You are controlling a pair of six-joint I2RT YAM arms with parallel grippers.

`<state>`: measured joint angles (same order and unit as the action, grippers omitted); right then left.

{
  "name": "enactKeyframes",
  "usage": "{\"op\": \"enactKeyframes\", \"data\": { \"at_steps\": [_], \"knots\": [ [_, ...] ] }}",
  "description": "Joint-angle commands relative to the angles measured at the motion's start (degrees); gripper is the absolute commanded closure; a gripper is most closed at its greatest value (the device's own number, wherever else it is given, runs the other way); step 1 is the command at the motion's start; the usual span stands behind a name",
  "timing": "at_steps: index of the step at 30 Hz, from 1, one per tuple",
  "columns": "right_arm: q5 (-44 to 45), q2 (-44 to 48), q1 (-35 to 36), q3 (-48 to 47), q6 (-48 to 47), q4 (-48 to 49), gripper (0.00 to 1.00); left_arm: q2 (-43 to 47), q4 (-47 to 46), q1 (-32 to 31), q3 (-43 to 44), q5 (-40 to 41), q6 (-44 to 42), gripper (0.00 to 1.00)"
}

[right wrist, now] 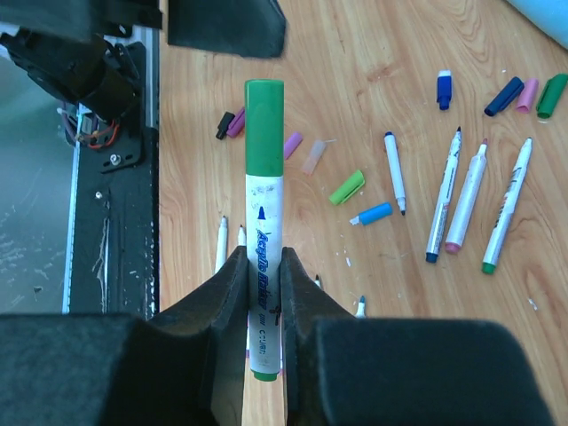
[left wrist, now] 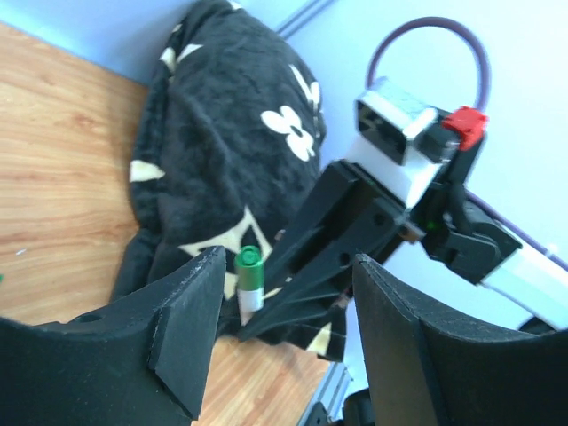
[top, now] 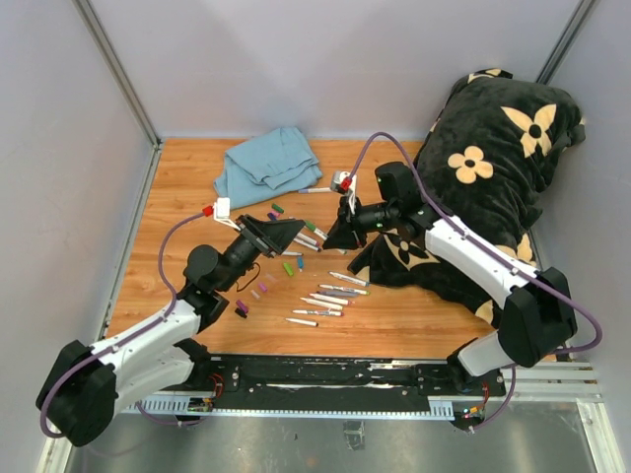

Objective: Open the pen caps
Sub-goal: Pick up the pen from the center of the board, then open the pen cap from the pen.

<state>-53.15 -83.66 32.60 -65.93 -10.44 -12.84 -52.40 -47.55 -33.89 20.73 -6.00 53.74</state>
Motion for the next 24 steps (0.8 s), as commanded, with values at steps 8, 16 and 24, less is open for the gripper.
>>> {"op": "enactKeyframes", "data": {
  "at_steps": [8,16,24],
  "knots": [
    [-1.39,-1.90,1.34,0.09,8.08,5.33,0.99,-5.60,1.93,-1.95,4.35,7.76,0.52,0.51],
    [-0.73,-2.74,2.64,-0.45,8.01,4.95,0.99,-9.24,2.88,-2.84,5.73,6.49,-0.04,0.57],
    [0.75,-2.54,2.65,-0.41,7.55,4.74,0.99,-9.38,6.27,-3.20,6.25,8.18,-1.48,0.67]
  ]
}}
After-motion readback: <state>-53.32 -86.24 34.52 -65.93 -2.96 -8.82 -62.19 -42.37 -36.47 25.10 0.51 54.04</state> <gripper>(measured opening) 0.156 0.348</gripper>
